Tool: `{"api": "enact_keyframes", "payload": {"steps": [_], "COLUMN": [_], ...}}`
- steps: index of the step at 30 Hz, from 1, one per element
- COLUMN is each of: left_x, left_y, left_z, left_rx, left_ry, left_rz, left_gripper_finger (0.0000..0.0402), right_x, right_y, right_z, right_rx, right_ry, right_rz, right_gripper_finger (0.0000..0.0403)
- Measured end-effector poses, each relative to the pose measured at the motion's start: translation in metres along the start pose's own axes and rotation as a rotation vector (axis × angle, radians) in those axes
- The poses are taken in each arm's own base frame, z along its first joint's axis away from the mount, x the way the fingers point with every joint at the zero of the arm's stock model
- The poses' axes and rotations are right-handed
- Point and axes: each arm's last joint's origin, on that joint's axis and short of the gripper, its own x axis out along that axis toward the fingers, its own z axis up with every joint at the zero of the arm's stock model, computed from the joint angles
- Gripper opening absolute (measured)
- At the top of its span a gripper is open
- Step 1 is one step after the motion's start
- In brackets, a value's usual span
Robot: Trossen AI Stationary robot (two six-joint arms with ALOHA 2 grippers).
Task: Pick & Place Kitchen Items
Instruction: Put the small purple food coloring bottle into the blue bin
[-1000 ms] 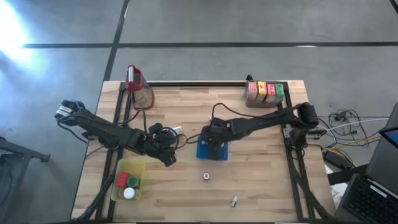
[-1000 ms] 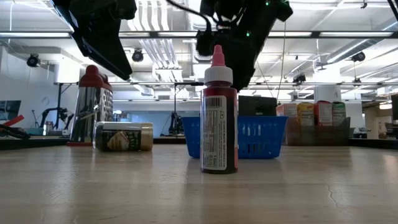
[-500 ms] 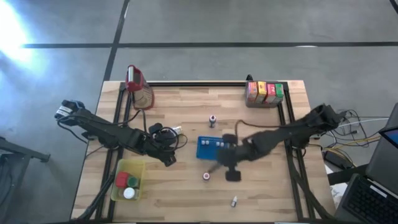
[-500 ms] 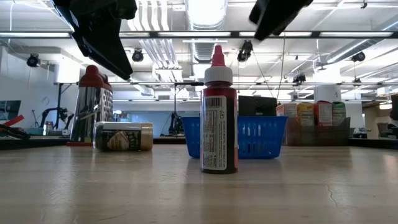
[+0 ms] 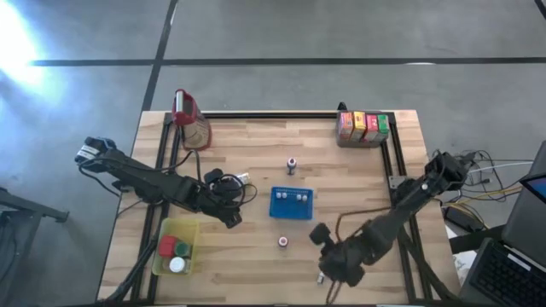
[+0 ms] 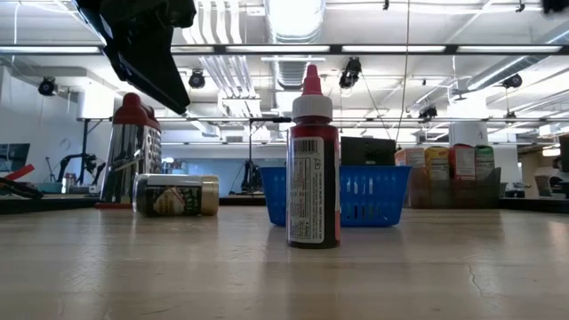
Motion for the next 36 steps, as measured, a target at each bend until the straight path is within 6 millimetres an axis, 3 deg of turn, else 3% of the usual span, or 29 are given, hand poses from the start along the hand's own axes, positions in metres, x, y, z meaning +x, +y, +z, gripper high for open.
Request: {"api": "enact_keyframes", "payload": {"steps": [4, 13, 20, 27, 36], "left_x": [0.000, 0.000, 0.000, 0.000, 0.000], "left_y": [0.000, 0.000, 0.000, 0.000, 0.000], "left_z": [0.000, 0.000, 0.000, 0.000, 0.000], "left_rx": [0.000, 0.000, 0.000, 0.000, 0.000], "left_ry": [0.000, 0.000, 0.000, 0.000, 0.000], "left_rz": [0.000, 0.000, 0.000, 0.000, 0.000], "left_gripper_finger": [0.0232, 0.0232, 0.0232, 0.0232, 0.0232], "right_x": [0.014, 0.032, 0.049, 0.050, 0.055], "right_y": [0.016, 0.020, 0.024, 0.029, 0.032], "right_z": [-0.004, 0.004, 0.004, 0.004, -0.002], "right_rx": [-0.234, -0.286, -0.324, -0.318, -0.297], "right_ry": [0.078, 0.104, 0.148, 0.144, 0.160], "right_rz": [0.029, 0.037, 0.054, 0.092, 0.118], "right_gripper_finger": [0.0008, 0.0013, 0.0077, 0.0150, 0.0179]}}
